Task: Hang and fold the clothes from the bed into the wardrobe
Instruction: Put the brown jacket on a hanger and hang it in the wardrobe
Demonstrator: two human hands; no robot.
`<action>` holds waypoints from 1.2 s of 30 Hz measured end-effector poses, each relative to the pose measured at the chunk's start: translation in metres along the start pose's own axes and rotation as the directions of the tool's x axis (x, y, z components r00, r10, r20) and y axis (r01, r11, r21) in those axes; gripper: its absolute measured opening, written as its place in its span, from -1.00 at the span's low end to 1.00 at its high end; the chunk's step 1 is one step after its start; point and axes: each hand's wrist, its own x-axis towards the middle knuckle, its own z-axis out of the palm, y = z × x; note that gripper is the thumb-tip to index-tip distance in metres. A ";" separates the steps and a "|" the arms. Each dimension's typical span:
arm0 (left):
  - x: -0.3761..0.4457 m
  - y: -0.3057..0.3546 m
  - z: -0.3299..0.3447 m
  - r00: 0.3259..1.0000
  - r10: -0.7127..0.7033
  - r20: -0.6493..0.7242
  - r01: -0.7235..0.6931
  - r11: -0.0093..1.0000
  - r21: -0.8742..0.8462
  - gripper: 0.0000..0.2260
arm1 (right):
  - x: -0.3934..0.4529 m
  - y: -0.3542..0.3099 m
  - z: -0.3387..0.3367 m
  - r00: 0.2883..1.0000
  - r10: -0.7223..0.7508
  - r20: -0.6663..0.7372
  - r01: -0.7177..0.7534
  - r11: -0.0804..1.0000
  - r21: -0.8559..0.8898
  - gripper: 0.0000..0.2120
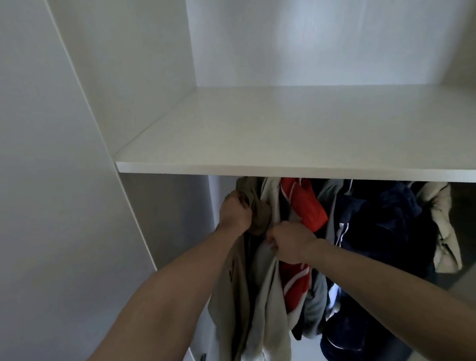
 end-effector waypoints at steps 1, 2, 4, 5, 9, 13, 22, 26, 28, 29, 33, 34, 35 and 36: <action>0.000 0.000 0.001 1.000 -0.001 0.011 0.001 1.000 0.006 -0.86 | 0.000 0.000 0.000 1.000 -0.003 0.004 0.003 1.000 0.004 -0.71; 0.000 0.000 0.002 1.000 -0.007 0.024 0.007 1.000 0.007 -0.86 | -0.001 -0.001 0.000 1.000 -0.008 0.011 0.008 1.000 0.012 -0.71; 0.000 -0.001 0.002 0.999 -0.017 0.037 0.017 1.000 0.017 -0.86 | -0.002 -0.001 -0.002 0.999 -0.022 0.025 0.021 0.999 0.027 -0.70; -0.001 -0.003 0.001 0.999 -0.024 0.042 0.023 0.999 0.031 -0.85 | -0.004 -0.002 -0.003 0.999 -0.032 0.032 0.030 0.999 0.034 -0.70; -0.010 -0.011 -0.005 0.996 -0.010 0.083 0.005 0.998 0.059 -0.76 | -0.013 -0.003 -0.008 0.996 -0.088 -0.006 0.088 0.994 0.063 -0.77; -0.024 -0.017 -0.013 0.994 0.009 0.105 -0.016 0.998 0.068 -0.66 | -0.029 -0.002 -0.011 0.980 -0.135 -0.148 0.156 0.978 0.140 -0.79; -0.111 0.005 -0.040 0.990 0.115 0.083 -0.124 0.986 0.109 -0.68 | -0.092 0.010 -0.008 0.908 0.141 -0.394 0.099 0.843 0.528 -0.80; -0.146 0.025 -0.040 0.964 0.217 0.151 -0.232 0.969 0.088 -0.75 | -0.133 0.015 0.008 0.898 0.301 -0.321 -0.025 0.764 0.644 -0.79; -0.159 0.032 -0.037 0.948 0.228 0.221 -0.240 0.970 0.031 -0.77 | -0.157 0.012 0.013 0.893 0.365 -0.262 -0.084 0.708 0.701 -0.79; -0.165 0.035 -0.034 0.933 0.248 0.262 -0.256 0.967 -0.001 -0.78 | -0.171 0.011 0.016 0.880 0.391 -0.268 -0.087 0.689 0.719 -0.79; -0.181 0.049 -0.008 0.798 0.370 0.476 -0.354 0.927 -0.126 -0.81 | -0.228 0.005 0.027 0.787 0.596 -0.161 -0.242 0.538 0.807 -0.76; -0.184 0.052 0.000 0.747 0.396 0.534 -0.376 0.914 -0.152 -0.80 | -0.244 0.002 0.030 0.742 0.655 -0.142 -0.282 0.497 0.821 -0.74; -0.187 0.056 0.008 0.689 0.426 0.586 -0.403 0.898 -0.178 -0.79 | -0.260 -0.001 0.034 0.692 0.707 -0.144 -0.314 0.475 0.822 -0.73; -0.190 0.060 0.017 0.624 0.459 0.632 -0.433 0.877 -0.209 -0.80 | -0.276 -0.006 0.038 0.642 0.755 -0.135 -0.353 0.448 0.821 -0.73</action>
